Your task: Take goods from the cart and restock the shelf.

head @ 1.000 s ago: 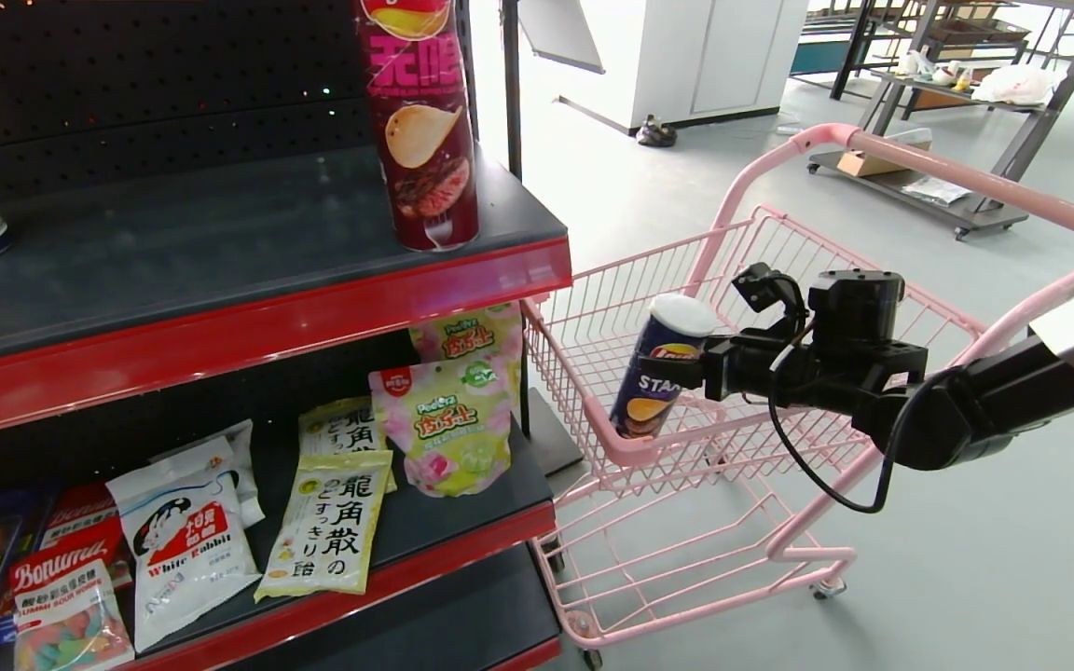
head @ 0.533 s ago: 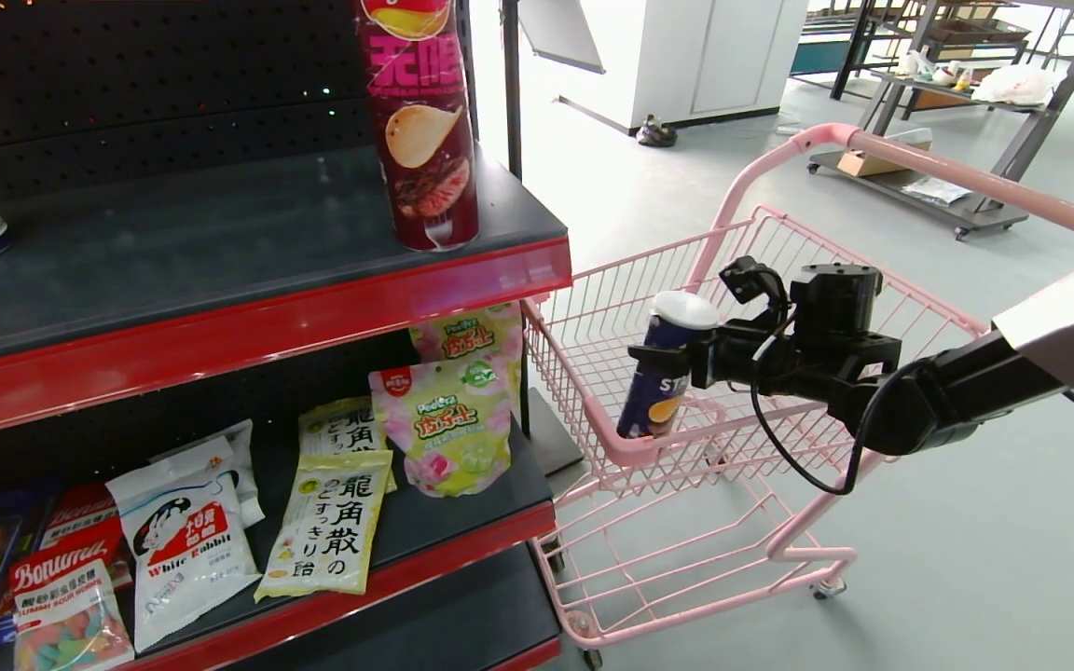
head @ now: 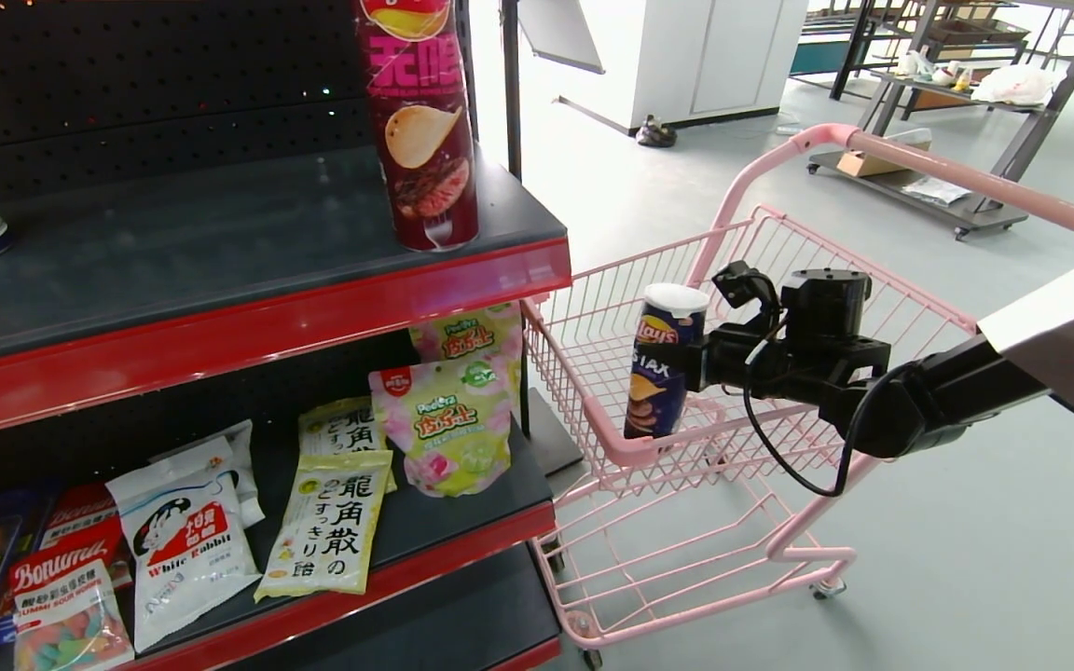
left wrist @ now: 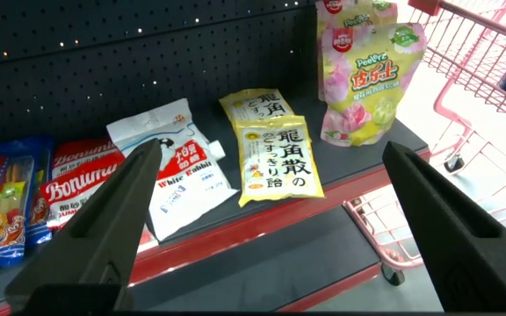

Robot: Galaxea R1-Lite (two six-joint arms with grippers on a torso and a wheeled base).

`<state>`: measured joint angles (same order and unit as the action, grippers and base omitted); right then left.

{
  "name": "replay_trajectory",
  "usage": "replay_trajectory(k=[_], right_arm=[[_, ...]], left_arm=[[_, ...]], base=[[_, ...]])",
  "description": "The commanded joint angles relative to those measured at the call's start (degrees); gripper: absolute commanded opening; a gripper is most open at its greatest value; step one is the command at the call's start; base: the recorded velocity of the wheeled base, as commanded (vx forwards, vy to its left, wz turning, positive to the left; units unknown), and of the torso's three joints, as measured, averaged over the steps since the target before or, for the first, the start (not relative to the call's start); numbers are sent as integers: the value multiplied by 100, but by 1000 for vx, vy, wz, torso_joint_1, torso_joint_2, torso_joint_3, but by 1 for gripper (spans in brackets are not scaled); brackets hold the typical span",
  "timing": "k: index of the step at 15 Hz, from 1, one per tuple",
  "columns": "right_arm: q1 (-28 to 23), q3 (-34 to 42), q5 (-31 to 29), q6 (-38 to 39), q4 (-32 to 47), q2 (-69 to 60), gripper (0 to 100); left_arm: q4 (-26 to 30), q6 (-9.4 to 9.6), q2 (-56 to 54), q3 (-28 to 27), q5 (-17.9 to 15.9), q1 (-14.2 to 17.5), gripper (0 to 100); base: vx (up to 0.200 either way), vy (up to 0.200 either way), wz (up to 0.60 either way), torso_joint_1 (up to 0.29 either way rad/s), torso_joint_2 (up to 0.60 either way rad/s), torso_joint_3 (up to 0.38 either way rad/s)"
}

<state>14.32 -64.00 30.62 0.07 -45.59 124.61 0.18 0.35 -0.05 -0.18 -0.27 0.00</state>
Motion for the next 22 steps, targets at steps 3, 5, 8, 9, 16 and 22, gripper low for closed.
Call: replay_trajectory(k=[3,5,8,9,16,22], right_arm=[[-9,-34,-21,-7,59,-324,0],[-53,-95,-30,-7,94,-675,0],[-96,-411,-83,-7,877,-1536,0],[-96,-508,-118,-7,1114,-1791,0],[35,529,-478,-42,1712,-3786,0],[-105,2006,-540,-34,2371,-5491,0]], left_arm=[[-1,0,5,1,0,0,100],[-1,0,5,1,-8,0,100],[-1,0,5,1,-8,0,100],[8,-9,5,1,-8,0,100],[8,-9,5,1,-17,0,100],[8,-9,5,1,-35,0,100]], base=[[0,0,0,0,0,0],[0,0,0,0,0,0],[0,0,0,0,0,0],[0,0,0,0,0,0],[0,0,0,0,0,0],[0,0,0,0,0,0]])
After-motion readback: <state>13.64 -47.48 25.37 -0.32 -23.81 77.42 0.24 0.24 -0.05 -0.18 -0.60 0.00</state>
